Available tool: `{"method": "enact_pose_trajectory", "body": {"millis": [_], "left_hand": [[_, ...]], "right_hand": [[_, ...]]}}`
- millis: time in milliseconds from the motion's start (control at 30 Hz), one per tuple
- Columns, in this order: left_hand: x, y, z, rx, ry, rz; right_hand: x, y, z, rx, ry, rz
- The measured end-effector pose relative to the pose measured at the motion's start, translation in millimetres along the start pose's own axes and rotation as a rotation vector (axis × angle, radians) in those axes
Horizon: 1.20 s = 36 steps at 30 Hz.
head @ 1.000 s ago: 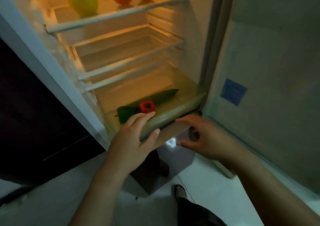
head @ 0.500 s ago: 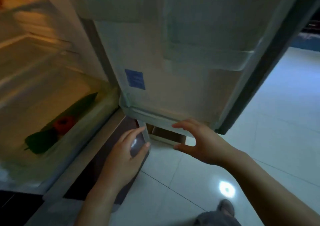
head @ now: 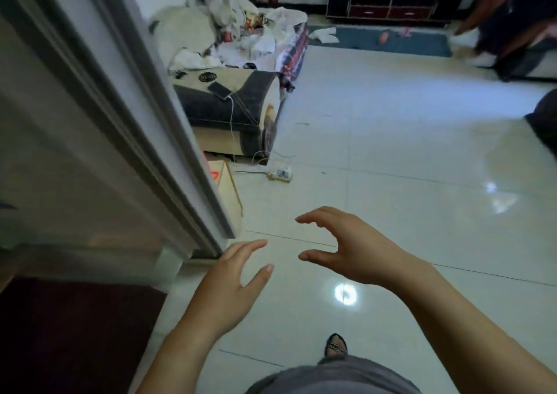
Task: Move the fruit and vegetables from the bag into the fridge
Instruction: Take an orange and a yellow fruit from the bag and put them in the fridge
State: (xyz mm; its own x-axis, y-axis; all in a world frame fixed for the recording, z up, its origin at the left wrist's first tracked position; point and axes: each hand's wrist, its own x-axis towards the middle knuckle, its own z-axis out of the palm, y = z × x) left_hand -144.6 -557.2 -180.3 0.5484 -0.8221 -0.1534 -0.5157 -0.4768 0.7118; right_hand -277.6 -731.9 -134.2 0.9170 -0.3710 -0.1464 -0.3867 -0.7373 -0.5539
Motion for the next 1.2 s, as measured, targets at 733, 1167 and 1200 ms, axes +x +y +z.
{"method": "enact_pose_trajectory", "body": {"millis": [733, 1167, 1200], "left_hand": [[212.6, 36.4, 26.0, 0.053, 0.131, -0.149], [432.7, -24.8, -85.5, -0.011, 0.380, -0.328], [437.0, -30.6, -90.2, -0.003, 0.397, -0.346]], "right_hand": [[171.4, 126.2, -85.7, -0.084, -0.223, -0.130], [425.6, 111.3, -133.7, -0.097, -0.248, -0.273], [439.2, 106.8, -131.0, -0.086, -0.265, -0.297]]}}
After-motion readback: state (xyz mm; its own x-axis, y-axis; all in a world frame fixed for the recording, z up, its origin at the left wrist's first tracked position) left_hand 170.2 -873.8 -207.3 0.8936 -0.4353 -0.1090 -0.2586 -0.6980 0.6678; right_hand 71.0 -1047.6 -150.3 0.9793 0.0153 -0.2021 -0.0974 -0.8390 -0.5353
